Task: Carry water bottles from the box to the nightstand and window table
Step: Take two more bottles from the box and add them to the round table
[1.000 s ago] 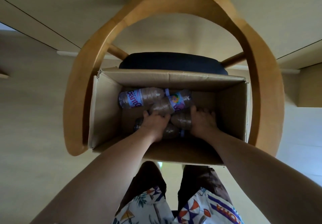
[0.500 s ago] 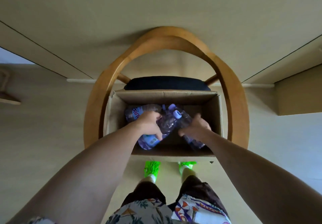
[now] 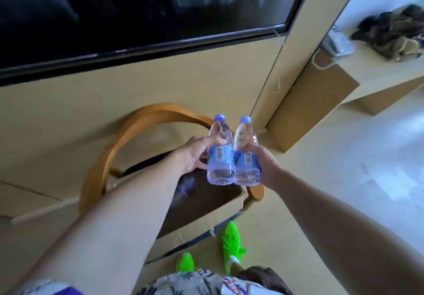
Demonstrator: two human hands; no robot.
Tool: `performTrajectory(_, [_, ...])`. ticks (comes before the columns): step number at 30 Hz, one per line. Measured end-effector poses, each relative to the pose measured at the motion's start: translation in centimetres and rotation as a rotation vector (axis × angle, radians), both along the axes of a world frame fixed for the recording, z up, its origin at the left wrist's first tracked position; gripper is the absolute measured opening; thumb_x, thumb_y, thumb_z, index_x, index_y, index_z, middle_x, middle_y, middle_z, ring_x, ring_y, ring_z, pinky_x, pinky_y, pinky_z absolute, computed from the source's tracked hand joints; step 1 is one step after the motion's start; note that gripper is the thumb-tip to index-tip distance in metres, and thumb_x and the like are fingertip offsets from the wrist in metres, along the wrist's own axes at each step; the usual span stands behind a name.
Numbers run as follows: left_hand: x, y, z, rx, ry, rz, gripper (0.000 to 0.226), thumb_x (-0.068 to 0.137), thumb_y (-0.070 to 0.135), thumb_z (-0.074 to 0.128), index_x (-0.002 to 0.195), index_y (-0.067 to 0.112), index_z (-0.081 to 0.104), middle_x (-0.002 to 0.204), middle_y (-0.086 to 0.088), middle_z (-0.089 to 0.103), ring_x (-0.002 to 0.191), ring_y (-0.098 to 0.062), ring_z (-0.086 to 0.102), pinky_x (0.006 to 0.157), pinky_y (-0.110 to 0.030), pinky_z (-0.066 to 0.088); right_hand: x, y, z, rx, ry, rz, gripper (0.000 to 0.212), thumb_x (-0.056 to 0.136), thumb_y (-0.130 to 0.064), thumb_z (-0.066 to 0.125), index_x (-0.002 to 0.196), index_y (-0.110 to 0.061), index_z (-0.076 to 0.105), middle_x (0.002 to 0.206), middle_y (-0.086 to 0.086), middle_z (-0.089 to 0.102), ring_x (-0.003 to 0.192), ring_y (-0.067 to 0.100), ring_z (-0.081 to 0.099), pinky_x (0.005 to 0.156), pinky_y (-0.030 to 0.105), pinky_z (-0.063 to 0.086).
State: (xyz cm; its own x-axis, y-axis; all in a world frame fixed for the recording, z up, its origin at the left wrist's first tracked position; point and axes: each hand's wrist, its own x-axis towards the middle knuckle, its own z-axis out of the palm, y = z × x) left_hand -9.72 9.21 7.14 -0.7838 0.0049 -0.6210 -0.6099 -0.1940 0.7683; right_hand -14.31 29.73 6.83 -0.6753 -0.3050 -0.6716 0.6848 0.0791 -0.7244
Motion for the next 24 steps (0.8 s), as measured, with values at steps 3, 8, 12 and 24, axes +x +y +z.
performTrajectory(3, [-2.5, 5.6, 3.5, 0.2, 0.019, -0.074, 0.05, 0.07, 0.04, 0.079, 0.107, 0.009, 0.069, 0.089, -0.013, 0.075, 0.077, -0.028, 0.074, 0.069, -0.035, 0.059, 0.1, 4.7, 3.4, -0.252, 0.001, -0.123, 0.039, 0.068, -0.018, 0.067, 0.102, -0.001, 0.067, 0.094, 0.023, 0.07, 0.078, 0.037, 0.07, 0.073, 0.039, 0.057])
performTrajectory(8, [-5.5, 15.2, 8.8, 0.143, 0.131, -0.239, 0.063, 0.074, 0.029, 0.077, 0.127, 0.0, 0.056, 0.105, -0.025, 0.065, 0.088, -0.037, 0.066, 0.08, -0.052, 0.057, 0.6, 14.4, 7.4, -0.455, 0.122, -0.261, 0.038, 0.07, -0.027, 0.075, 0.101, -0.006, 0.074, 0.099, 0.02, 0.071, 0.087, 0.037, 0.071, 0.079, 0.043, 0.059])
performTrajectory(12, [-7.0, 25.6, 12.4, 0.074, 0.229, -0.329, 0.085, 0.071, 0.019, 0.084, 0.143, 0.001, 0.043, 0.134, -0.032, 0.059, 0.102, -0.042, 0.067, 0.094, -0.062, 0.054, 1.1, 23.5, 9.3, -0.529, 0.202, -0.351, 0.063, 0.091, -0.058, 0.067, 0.125, -0.006, 0.061, 0.117, 0.019, 0.065, 0.101, 0.033, 0.07, 0.083, 0.04, 0.058])
performTrajectory(24, [-7.5, 59.6, 17.2, 0.028, 0.331, -0.683, 0.056, 0.081, 0.027, 0.084, 0.126, 0.002, 0.061, 0.109, -0.028, 0.073, 0.087, -0.038, 0.07, 0.086, -0.052, 0.061, 7.8, 54.6, 13.9, -0.355, 0.404, -0.773, 0.043, 0.082, -0.031, 0.071, 0.116, -0.009, 0.055, 0.098, 0.019, 0.059, 0.086, 0.036, 0.063, 0.082, 0.042, 0.053])
